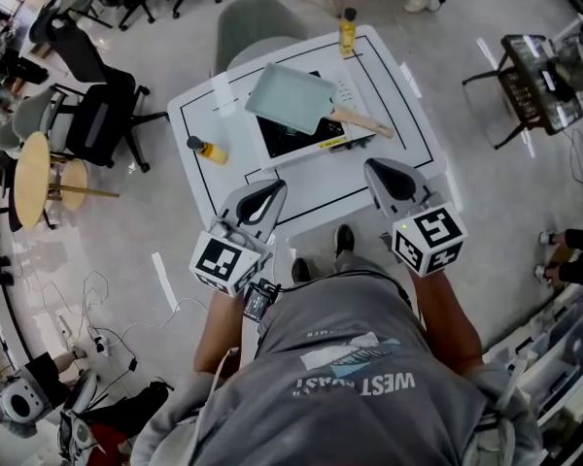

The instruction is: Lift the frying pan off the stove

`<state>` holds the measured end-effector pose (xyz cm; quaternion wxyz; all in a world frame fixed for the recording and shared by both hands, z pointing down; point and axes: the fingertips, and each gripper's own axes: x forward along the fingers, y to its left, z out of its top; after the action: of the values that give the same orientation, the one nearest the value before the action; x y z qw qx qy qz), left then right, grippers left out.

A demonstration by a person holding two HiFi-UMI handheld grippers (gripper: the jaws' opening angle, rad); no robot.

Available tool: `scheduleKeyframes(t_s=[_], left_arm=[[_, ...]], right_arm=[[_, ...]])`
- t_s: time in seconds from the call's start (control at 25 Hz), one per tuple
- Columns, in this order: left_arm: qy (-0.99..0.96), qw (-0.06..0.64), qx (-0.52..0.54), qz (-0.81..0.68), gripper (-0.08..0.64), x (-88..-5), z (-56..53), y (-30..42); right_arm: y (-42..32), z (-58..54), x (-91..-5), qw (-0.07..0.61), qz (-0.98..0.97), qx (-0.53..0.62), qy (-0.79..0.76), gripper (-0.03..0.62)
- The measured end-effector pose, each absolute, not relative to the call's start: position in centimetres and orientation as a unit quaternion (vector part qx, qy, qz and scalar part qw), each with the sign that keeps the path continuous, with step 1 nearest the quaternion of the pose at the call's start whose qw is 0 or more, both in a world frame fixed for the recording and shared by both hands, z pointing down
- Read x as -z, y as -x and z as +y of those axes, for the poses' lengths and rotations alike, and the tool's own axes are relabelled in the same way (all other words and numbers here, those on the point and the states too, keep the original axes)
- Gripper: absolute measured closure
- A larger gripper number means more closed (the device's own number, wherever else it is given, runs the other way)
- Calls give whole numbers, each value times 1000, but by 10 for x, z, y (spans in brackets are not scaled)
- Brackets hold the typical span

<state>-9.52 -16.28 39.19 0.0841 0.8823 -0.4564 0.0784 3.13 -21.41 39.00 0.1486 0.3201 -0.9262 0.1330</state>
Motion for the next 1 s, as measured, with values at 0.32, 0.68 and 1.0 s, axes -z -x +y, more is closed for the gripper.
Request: scheduleKeyframes(t_s=[0.32, 0.68, 1.0], left_arm=[[-878, 93, -88, -462, 560, -406, -180, 100], [-869, 107, -95, -474, 560, -422, -188, 103], [-862, 118, -103, -483, 560, -437, -197, 106]], right_arm=[[-40, -233, -408, 168, -920, -134, -329, 581], [-52, -246, -424, 183, -915, -134, -333, 581], [-58, -257, -437, 194, -913, -133, -333, 581]])
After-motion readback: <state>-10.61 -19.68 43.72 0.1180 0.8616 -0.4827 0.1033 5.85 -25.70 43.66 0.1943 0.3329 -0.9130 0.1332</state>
